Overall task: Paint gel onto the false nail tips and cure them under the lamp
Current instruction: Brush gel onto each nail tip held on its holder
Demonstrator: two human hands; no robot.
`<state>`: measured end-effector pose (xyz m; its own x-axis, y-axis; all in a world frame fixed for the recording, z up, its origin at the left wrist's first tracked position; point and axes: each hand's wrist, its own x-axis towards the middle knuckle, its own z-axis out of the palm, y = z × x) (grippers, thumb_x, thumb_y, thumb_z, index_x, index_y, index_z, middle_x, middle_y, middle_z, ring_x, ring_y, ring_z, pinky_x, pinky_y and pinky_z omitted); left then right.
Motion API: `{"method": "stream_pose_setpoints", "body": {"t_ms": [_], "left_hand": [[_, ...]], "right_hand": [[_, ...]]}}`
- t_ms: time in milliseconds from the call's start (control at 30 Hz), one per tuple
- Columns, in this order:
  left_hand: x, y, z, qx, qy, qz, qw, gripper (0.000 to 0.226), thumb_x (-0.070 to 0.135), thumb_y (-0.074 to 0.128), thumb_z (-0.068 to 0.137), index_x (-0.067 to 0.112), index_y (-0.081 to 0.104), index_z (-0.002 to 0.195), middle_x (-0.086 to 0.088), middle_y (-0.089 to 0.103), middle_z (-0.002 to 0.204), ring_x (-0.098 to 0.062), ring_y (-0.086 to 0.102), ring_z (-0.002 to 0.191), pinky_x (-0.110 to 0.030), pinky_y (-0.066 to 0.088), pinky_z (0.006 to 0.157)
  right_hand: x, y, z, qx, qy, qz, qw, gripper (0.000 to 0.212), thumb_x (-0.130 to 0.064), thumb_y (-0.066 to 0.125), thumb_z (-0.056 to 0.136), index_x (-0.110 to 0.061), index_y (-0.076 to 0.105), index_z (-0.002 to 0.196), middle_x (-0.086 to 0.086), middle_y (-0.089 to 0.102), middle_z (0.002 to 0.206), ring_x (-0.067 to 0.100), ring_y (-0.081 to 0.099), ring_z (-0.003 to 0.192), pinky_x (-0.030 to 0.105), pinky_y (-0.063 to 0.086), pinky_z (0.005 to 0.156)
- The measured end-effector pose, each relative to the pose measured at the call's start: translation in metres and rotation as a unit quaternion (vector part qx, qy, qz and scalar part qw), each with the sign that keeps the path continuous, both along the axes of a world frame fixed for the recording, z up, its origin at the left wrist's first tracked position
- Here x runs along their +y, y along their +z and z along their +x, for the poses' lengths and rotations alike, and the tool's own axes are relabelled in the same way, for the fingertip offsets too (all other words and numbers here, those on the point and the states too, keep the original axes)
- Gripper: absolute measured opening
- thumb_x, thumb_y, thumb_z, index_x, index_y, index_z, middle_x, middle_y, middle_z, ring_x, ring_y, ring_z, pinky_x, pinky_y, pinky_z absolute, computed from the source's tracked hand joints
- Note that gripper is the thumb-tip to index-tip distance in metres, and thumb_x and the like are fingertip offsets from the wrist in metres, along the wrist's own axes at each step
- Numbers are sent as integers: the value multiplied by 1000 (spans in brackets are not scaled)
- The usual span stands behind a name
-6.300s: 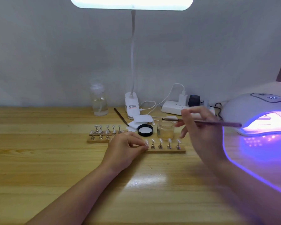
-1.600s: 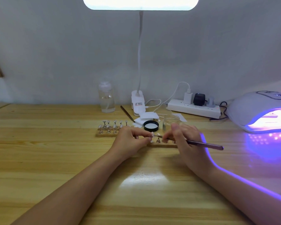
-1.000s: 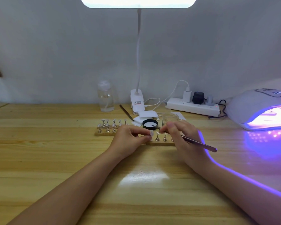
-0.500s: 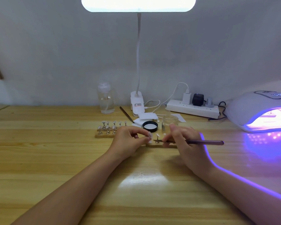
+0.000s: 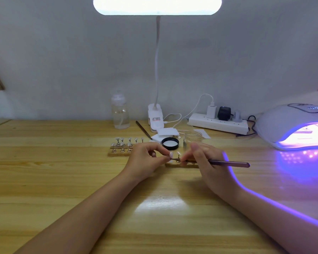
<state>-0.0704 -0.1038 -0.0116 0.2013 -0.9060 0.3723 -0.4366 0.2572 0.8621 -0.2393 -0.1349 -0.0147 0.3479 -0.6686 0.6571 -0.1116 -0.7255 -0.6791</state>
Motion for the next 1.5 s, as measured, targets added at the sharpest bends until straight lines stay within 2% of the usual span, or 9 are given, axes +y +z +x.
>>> {"method": "stream_pose_setpoints", "body": {"t_ms": [133,300,433,533,833,967,1100,1233,1500], "left_hand": [[1,0,0,-4,0,0,1000,15,10,77,70,22,69,64,20,46,40,-1,33,43,-6,26,44],[1,1,-1,-7,5,1,1000,13,10,78,69,21,70,65,13,43,44,-4,30,44,-10,25,46],[1,1,-1,-15,6,4,1000,16,11,77,70,24,69,64,20,46,39,-3,32,43,-8,26,44],[2,1,-1,-15,9,2,1000,19,9,77,70,24,68,63,20,46,39,-3,32,43,-9,26,44],[2,1,-2,-13,15,5,1000,14,8,77,69,19,70,65,16,40,35,-4,30,41,-9,24,44],[2,2,-2,-8,16,11,1000,15,10,78,69,21,69,64,16,39,36,-5,29,41,-9,24,44],[1,2,-2,-11,16,12,1000,16,9,77,69,21,69,64,15,42,38,-4,30,41,-9,25,44],[0,0,-1,-9,16,13,1000,15,10,77,70,21,69,64,18,45,37,-4,31,41,-8,25,44],[0,1,-1,-18,18,17,1000,18,13,79,68,26,68,61,-1,53,55,-4,31,45,-11,26,46]], "right_hand": [[-2,1,0,22,-50,-12,998,44,-48,32,88,-25,64,68,-15,64,77,7,58,79,30,46,73],[1,1,1,0,-13,-1,1000,49,-46,36,87,-17,67,63,-10,66,69,10,62,73,40,50,73],[-1,2,0,36,-53,-13,998,38,-47,37,89,-32,63,66,-16,65,77,8,58,77,33,46,75],[0,1,1,13,-20,9,1000,45,-44,41,90,-18,66,63,-9,66,68,9,62,72,39,50,73],[2,1,3,1,-8,2,1000,49,-44,38,88,-16,66,60,-3,66,64,10,63,67,43,51,70],[0,3,1,31,-44,-27,998,43,-42,38,89,-19,67,67,-12,65,69,7,60,75,37,47,73],[2,2,1,11,-13,7,1000,49,-45,37,87,-15,66,61,-2,66,66,9,62,69,41,51,72],[-1,2,-1,39,-56,-18,997,38,-39,42,91,-22,66,68,-14,65,71,5,59,77,30,46,74],[-2,3,0,34,-47,-32,998,43,-45,39,89,-21,67,67,-14,66,67,4,61,71,32,47,74]]}}
